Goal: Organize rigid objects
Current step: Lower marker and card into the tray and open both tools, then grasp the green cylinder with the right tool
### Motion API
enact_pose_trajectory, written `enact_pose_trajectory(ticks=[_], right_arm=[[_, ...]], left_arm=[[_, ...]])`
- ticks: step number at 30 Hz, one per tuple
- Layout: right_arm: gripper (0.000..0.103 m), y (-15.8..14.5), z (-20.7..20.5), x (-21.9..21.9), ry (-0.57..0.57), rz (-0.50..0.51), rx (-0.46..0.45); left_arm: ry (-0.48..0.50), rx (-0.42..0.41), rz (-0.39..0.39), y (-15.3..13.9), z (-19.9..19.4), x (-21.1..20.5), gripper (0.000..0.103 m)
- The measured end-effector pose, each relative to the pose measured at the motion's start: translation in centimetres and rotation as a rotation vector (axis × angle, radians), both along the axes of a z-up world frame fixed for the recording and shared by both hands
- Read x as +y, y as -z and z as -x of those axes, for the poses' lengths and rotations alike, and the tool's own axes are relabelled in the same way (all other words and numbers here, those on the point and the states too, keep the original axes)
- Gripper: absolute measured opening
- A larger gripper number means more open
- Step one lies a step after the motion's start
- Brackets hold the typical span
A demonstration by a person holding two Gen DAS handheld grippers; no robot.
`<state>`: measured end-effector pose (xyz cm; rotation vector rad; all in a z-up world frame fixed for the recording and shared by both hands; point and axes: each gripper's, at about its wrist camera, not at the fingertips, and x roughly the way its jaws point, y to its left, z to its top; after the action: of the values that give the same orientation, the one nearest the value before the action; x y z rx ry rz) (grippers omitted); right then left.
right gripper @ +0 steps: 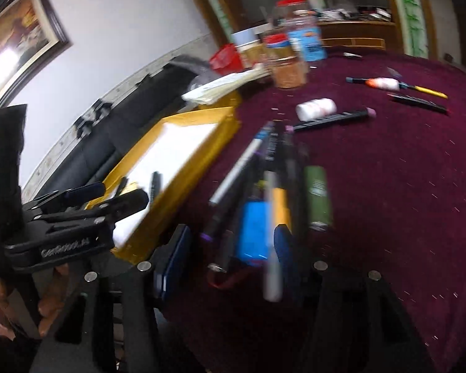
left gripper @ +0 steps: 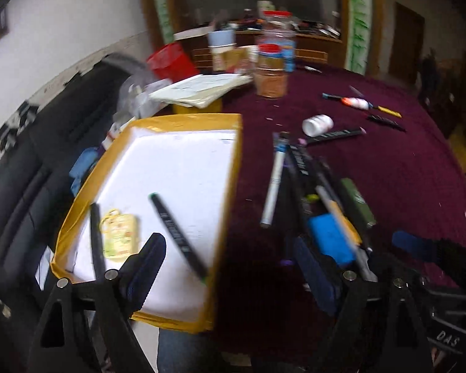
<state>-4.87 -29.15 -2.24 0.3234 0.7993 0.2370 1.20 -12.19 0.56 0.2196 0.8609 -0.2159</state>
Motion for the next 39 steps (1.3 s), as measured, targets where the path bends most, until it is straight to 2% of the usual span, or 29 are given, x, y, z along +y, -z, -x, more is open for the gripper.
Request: enact_pose_trajectory(ticks=[5,11,16,20,25,28,30,33,35,39], right_arm=[[0.056,0.7,1.2,-2.3,0.018,-0.020,0.010],[0.054,1.6,1.1,-3.3,0.005,-0.036,0.036],[0.024,3.3,-0.7,-4.8,0.053,-0.090,0.109],[0.023,3.5,-3.1,-5.7,0.080,-0.089,0.129],[0.023,4.6,-7.0,-6.2,0.087,-0.066,0.194],[0.023,5.5,-8.4,-4.9,0.051,0.013,0.228],[0.023,5.3,-8.6,-4.0,0.050,0.082,0.223],[0.018,5.4,-8.6,-4.1,0.044,0.077,0.230],[0.017,5.5,-7.9,-5.0,0.057,0.036,0.229],[0.017,5.2,-4.8,-7.2,0.155,0.077,0.208]], left_arm=[[0.026,0.008,-0.033,0.5,1.0,-2.7,0.088],[0.034,0.035,-0.051,1.1,0.9,-3.4,0.088],[0.013,0.165,0.085,2.1,-0.5,-1.6,0.088],[0.002,0.193,0.136,2.5,-0.7,-0.7,0.088],[0.006,0.195,0.138,2.5,-0.6,-0.6,0.088],[0.008,0.203,0.143,2.4,-1.0,-0.4,0.088],[0.013,0.212,0.146,2.4,-1.1,-0.6,0.088],[0.041,0.223,0.152,2.4,-1.2,-1.5,0.088],[0.075,0.240,0.162,2.4,-1.3,-2.4,0.088],[0.129,0.280,0.181,2.6,-1.9,-4.2,0.088]])
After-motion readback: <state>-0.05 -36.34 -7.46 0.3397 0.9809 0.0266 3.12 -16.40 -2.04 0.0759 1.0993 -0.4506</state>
